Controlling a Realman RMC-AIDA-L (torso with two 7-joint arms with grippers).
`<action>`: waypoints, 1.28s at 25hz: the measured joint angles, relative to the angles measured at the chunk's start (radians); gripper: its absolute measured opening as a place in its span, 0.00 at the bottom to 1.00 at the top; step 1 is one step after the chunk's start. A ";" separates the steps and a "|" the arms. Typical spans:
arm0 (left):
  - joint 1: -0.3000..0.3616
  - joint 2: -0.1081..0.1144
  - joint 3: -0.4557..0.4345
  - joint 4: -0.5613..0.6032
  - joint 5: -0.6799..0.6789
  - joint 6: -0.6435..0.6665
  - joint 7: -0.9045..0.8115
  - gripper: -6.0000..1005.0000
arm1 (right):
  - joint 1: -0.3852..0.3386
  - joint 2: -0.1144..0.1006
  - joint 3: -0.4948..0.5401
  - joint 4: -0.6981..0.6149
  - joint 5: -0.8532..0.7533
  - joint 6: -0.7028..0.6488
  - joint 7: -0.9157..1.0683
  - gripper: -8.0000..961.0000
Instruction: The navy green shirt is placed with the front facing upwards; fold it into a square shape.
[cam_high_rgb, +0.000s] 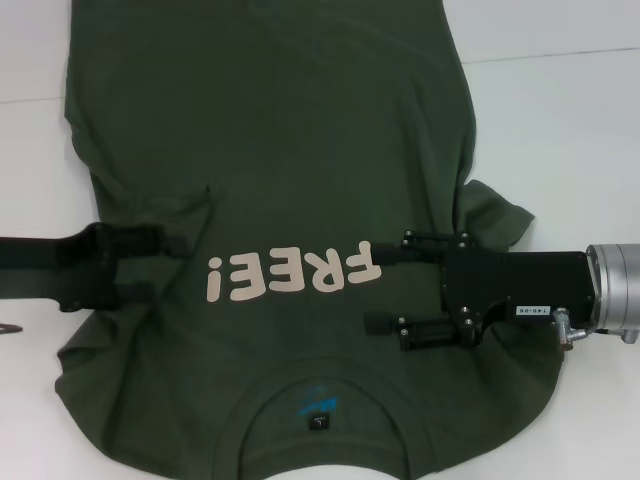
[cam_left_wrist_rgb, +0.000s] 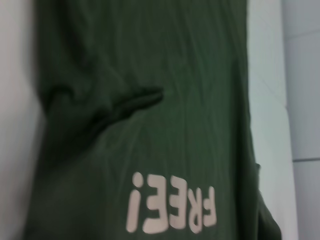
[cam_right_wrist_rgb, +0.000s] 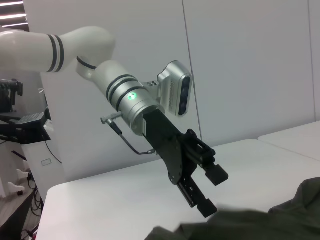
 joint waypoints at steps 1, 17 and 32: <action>0.002 -0.008 0.001 0.000 -0.001 0.012 0.007 0.88 | 0.000 0.000 0.000 0.000 0.000 0.000 0.000 0.89; 0.060 0.027 -0.011 -0.076 0.072 -0.087 -0.082 0.87 | 0.001 0.005 -0.002 0.000 0.000 0.000 -0.001 0.89; 0.016 0.032 -0.002 0.027 0.128 -0.159 -0.149 0.87 | -0.003 0.001 0.000 0.000 0.000 0.000 -0.003 0.89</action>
